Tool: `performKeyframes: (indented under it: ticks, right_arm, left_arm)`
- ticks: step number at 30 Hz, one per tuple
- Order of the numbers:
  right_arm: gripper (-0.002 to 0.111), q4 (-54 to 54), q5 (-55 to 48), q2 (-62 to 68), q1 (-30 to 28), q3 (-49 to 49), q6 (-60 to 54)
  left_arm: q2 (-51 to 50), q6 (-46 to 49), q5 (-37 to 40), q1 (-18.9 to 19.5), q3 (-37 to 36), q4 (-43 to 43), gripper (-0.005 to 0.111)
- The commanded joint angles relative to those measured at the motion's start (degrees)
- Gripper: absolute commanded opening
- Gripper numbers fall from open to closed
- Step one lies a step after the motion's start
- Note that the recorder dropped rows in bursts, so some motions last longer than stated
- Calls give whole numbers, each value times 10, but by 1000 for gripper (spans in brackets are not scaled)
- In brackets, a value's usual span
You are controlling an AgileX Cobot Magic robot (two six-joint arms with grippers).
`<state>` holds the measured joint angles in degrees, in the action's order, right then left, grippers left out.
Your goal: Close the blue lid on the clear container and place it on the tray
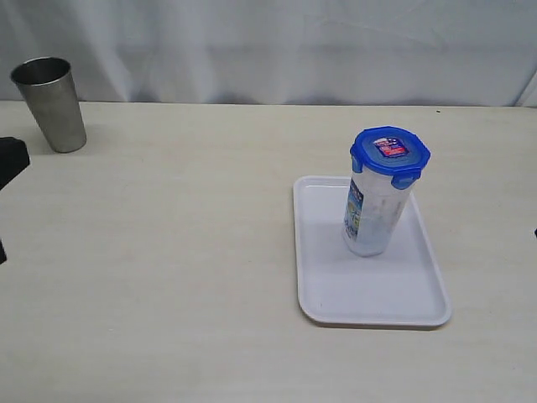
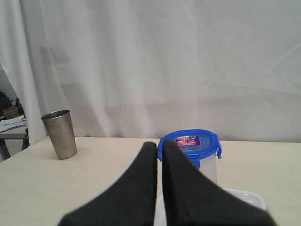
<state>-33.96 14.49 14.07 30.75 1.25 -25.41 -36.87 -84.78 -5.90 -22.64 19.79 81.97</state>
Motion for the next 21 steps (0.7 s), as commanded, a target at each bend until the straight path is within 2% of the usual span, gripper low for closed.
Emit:
performKeyframes:
  ticks: [1,21]
  right_arm:
    - [4,1,-3,-2,1,-3,-5]
    - [4,1,-3,-2,1,-3,-5]
  left_arm:
    - [39,-11,-25,-1,-19,-12,0]
    - [51,-10,-66,-1,-30,-22,0]
